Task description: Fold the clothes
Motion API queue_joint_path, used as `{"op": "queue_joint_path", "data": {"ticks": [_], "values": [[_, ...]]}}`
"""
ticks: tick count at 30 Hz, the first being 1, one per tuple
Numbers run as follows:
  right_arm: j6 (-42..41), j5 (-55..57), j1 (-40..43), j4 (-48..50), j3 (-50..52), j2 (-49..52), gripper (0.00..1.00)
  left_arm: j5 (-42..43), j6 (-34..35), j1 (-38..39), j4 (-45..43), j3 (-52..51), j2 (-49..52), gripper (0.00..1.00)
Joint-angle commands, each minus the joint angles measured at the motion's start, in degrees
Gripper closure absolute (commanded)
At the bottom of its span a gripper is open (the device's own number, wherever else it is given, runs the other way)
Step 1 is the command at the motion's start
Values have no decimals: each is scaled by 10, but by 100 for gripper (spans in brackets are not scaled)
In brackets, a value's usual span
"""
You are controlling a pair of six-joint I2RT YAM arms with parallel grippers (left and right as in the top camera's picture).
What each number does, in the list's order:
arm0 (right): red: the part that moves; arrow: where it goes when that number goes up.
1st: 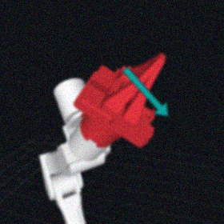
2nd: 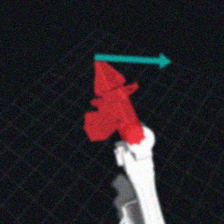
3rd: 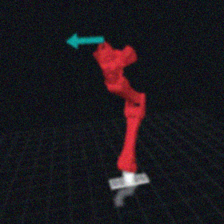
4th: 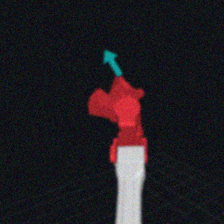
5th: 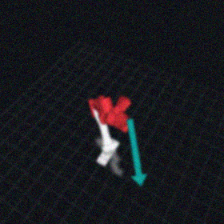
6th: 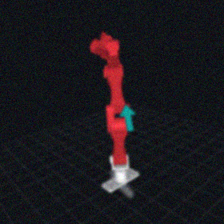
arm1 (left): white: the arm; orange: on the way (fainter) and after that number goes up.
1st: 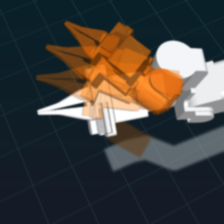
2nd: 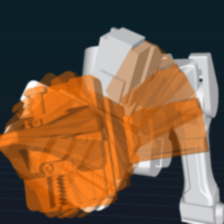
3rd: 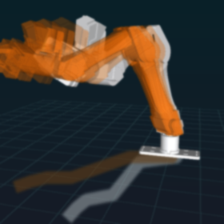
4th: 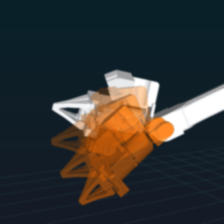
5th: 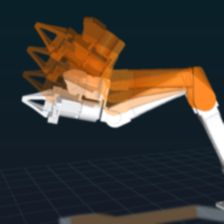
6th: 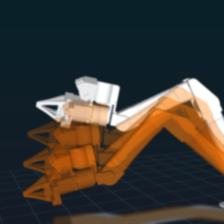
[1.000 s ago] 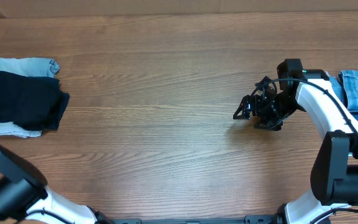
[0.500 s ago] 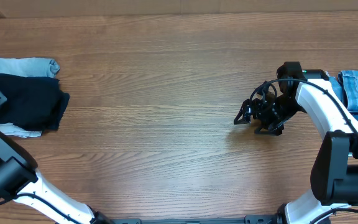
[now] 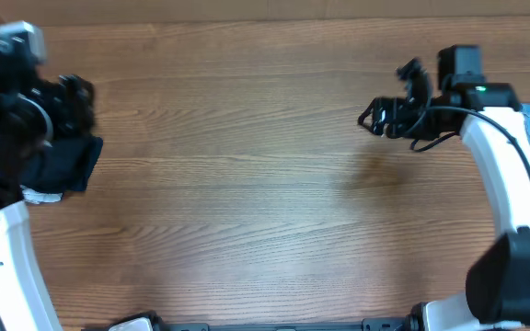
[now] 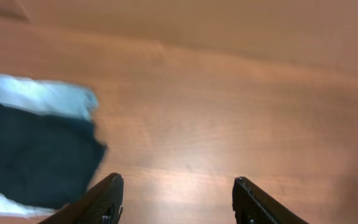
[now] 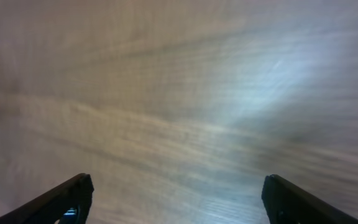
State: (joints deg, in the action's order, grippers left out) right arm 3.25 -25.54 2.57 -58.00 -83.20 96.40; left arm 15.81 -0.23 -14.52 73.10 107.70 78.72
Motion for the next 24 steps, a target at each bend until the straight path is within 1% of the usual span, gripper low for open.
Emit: {"op": "queue_joint_path", "data": {"ticks": [1, 3, 4, 5, 6, 7, 9, 11, 16, 18, 20, 21, 24], "values": [[-25, 51, 18, 3, -55, -75, 6, 7, -16, 68, 72, -1, -14, 35], [-29, 52, 21, 3, -68, -121, 5, 7, -35, 109, 125, -1, -17, 35], [-29, 52, 21, 3, -69, -144, 3, 7, -45, 130, 138, -1, -22, 34], [-29, 54, 21, 3, -69, -167, 0, 4, -55, 152, 143, -1, -30, 29], [-29, 62, 21, 3, -69, -196, 0, -15, -58, 178, 141, -1, -43, 2], [-28, 68, 21, 3, -69, -214, 0, -38, -53, 197, 138, -1, -55, 0], [-28, 71, 21, 1, -69, -248, 0, -42, -54, 211, 139, -1, -68, 0], [-29, 71, 21, -8, -69, -259, 0, -44, -54, 211, 139, -1, -67, 0], [-29, 68, 21, -57, -69, -256, 0, -44, -54, 211, 139, -1, -57, 0], [-35, 31, 21, -86, -69, -256, 0, -44, -54, 211, 139, -1, -51, 0], [-35, 24, 21, -92, -69, -256, 0, -44, -54, 211, 139, -1, -48, 0], [-35, 23, 21, -110, -69, -256, 0, -44, -54, 211, 139, -1, -48, 0], [-20, 80, 21, -107, -69, -261, 0, -44, -54, 211, 139, -1, -46, 0]]}}
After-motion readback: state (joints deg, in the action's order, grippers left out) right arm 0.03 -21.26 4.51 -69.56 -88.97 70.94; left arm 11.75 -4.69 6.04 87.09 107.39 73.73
